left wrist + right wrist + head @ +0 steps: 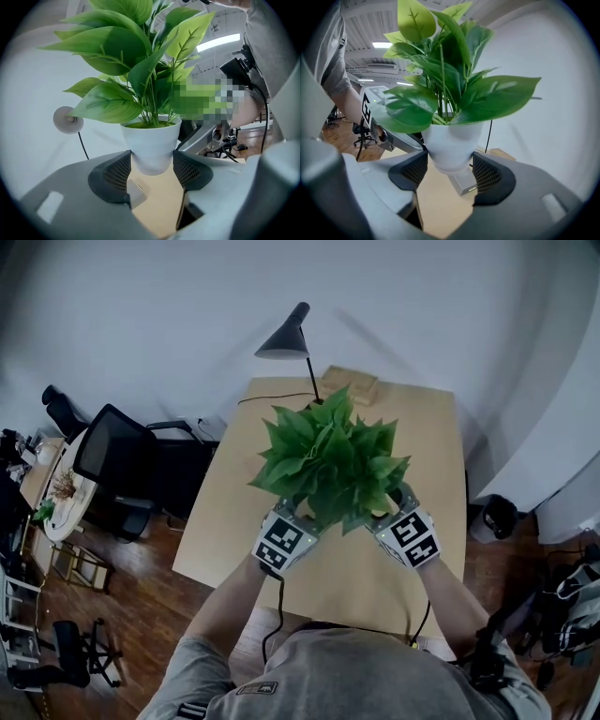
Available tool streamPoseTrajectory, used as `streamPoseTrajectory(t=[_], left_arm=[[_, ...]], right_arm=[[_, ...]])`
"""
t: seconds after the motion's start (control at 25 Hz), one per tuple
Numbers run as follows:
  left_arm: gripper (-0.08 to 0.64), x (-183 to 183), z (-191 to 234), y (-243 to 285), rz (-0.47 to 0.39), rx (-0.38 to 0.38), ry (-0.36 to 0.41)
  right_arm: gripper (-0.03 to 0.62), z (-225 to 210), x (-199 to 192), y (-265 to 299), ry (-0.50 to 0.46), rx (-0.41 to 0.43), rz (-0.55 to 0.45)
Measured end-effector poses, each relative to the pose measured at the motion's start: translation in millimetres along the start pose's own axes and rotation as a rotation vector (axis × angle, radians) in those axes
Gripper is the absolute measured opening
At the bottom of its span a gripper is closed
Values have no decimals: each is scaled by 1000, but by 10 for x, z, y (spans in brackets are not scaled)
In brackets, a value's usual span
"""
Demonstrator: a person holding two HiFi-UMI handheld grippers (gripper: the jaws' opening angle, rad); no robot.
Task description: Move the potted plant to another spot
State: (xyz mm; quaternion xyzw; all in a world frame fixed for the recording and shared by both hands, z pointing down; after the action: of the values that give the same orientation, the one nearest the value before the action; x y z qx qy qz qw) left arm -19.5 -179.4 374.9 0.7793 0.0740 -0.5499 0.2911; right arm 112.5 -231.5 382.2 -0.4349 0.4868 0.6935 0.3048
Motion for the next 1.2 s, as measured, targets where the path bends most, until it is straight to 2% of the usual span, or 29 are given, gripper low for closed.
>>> streamPoseTrajectory(t=[0.24,0.48,0.76,1.0,1.2], left_arm=[[276,-208,90,-215,20,26,-28],[276,-406,270,-408,-11,-8,-49],[276,-802,708,-769,-33,-114,-22],[276,-1071,1076,-1069,-41,-242,6],[276,-1268,1134,-1219,-38,-315,21]], right_arm=[[307,218,29,220,-4,34,16],[307,457,135,434,-7,6,47],[307,933,296,903,45,-92,103],[307,1366,479,1243,116,-200,141],[307,1658,474,1366,163,-252,179]])
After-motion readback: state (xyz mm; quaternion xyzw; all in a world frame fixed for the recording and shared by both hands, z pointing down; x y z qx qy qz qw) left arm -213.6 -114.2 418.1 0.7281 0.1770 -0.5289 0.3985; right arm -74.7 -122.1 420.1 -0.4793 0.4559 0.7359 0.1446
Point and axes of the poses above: the fingertips, and each gripper's own axes: y forward along the fingers, z to its left, x out of its top, the point moved 7 cm from there along -y, backward along the fingers, and after that the axes turned 6 degrees about z, right-handed, at the moved point
